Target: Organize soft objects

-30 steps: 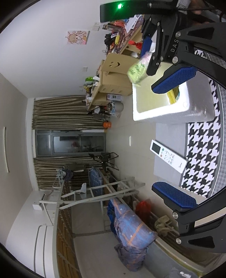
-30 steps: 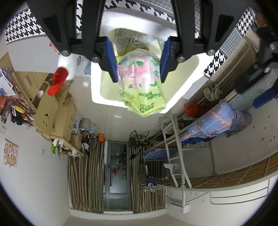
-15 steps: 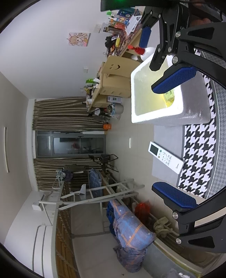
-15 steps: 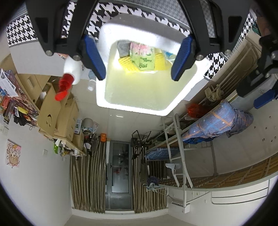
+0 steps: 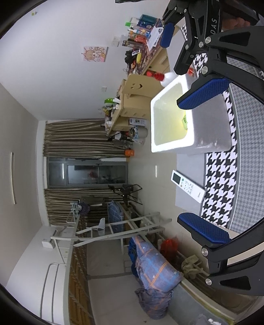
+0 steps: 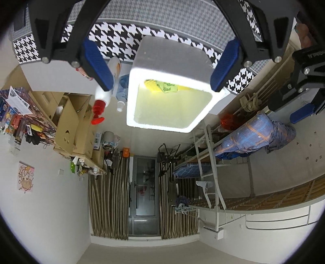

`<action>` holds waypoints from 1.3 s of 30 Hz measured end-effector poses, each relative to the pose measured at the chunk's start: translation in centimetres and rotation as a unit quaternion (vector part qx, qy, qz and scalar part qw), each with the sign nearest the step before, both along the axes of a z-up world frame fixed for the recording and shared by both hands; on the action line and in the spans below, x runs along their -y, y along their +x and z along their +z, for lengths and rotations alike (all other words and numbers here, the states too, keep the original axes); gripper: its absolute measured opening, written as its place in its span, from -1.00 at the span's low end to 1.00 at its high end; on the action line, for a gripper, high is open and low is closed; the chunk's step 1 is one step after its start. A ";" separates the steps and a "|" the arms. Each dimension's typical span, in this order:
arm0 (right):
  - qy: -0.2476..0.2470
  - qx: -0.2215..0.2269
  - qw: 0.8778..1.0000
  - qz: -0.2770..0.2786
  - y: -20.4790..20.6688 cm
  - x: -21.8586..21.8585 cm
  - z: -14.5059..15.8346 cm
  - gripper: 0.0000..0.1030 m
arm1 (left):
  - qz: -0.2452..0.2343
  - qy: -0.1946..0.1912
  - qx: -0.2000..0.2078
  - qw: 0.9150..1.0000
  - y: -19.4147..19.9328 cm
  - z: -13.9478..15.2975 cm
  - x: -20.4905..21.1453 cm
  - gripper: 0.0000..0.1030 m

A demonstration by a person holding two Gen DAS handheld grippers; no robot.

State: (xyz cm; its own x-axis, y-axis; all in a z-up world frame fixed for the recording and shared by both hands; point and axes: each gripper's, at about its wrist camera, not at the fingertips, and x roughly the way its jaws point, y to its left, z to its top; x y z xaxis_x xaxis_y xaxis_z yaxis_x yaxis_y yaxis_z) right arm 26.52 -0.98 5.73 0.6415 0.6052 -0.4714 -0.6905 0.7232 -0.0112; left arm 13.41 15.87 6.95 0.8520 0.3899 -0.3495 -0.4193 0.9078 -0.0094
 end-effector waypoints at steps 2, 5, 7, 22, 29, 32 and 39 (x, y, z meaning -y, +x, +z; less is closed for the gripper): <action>0.004 0.004 1.000 0.000 -0.8 0.5 0.2 0.91 | -0.004 0.003 0.000 1.000 -0.7 0.1 0.6 0.98; 0.008 0.010 1.000 0.000 -2.2 1.4 0.5 0.91 | -0.007 0.003 0.003 1.000 -1.7 0.2 1.4 0.98; 0.013 0.013 1.000 0.001 -3.0 2.1 0.7 0.91 | -0.011 0.004 0.005 1.000 -2.4 0.2 2.0 0.98; 0.043 0.052 0.998 0.004 -9.0 6.5 0.6 0.91 | -0.034 0.024 0.039 0.998 -7.4 0.8 6.8 0.98; 0.052 0.072 0.996 0.004 -11.1 8.5 0.0 0.91 | -0.045 0.022 0.047 0.998 -8.9 -0.3 8.6 0.98; 0.059 0.088 0.994 0.002 -12.2 9.3 -0.3 0.91 | -0.048 0.017 0.053 0.997 -9.3 -0.7 8.9 0.98; 0.064 0.094 0.993 -0.002 -13.4 10.8 -1.7 0.91 | -0.038 0.015 0.060 0.997 -10.7 -2.3 9.5 0.98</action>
